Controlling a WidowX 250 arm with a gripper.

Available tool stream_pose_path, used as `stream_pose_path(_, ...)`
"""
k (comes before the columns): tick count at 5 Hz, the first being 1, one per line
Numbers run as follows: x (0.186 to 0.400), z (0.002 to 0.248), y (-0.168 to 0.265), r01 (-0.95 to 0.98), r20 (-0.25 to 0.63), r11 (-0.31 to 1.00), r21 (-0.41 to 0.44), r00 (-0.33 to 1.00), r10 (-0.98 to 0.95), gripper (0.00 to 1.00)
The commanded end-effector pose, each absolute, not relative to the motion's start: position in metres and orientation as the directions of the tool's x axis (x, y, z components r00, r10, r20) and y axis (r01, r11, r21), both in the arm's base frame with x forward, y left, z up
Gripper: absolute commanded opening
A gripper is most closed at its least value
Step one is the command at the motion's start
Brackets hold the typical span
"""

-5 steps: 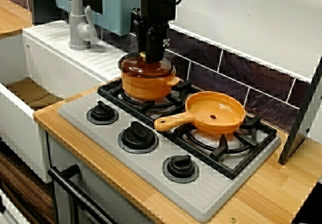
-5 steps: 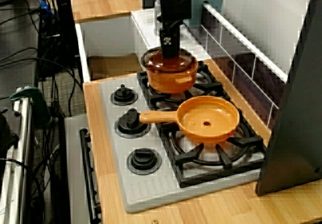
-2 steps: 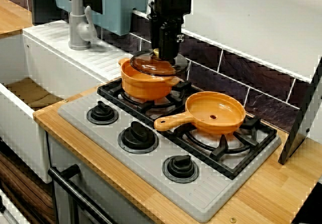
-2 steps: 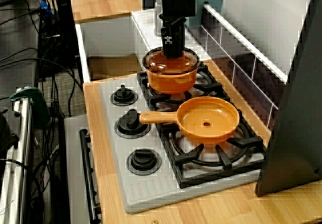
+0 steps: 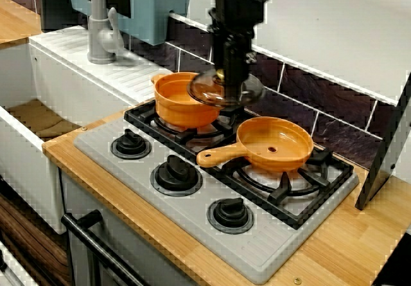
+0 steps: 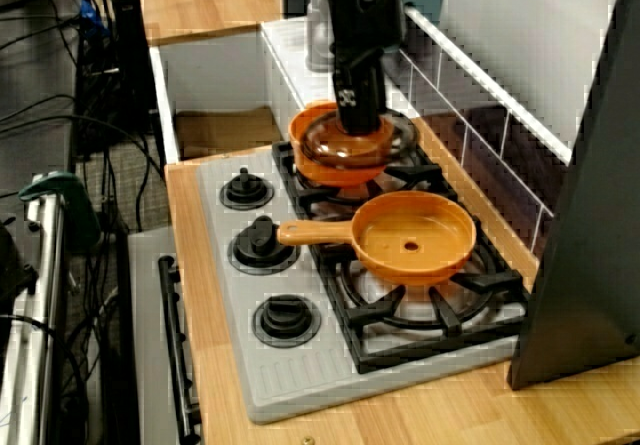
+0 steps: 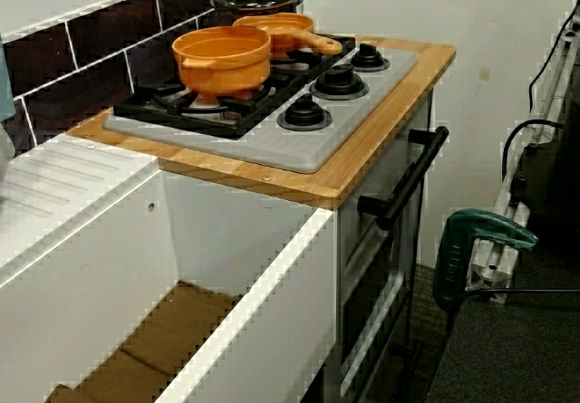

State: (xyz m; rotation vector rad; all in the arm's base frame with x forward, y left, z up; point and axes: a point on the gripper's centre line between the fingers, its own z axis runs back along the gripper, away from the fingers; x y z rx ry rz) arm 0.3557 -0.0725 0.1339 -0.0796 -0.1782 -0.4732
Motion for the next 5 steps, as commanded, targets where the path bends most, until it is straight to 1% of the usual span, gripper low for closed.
stream_pose_path(1,0.365,0.149,-0.100,0.491,0.277,0.871,0.011,0.835,-0.475,0.00)
stream_pose_path(3,0.373,0.139,-0.115,0.496,0.267,0.868,0.009,0.836,-0.480,0.00)
stream_pose_path(5,0.374,0.126,-0.124,0.500,0.251,0.866,0.015,0.836,-0.487,0.00)
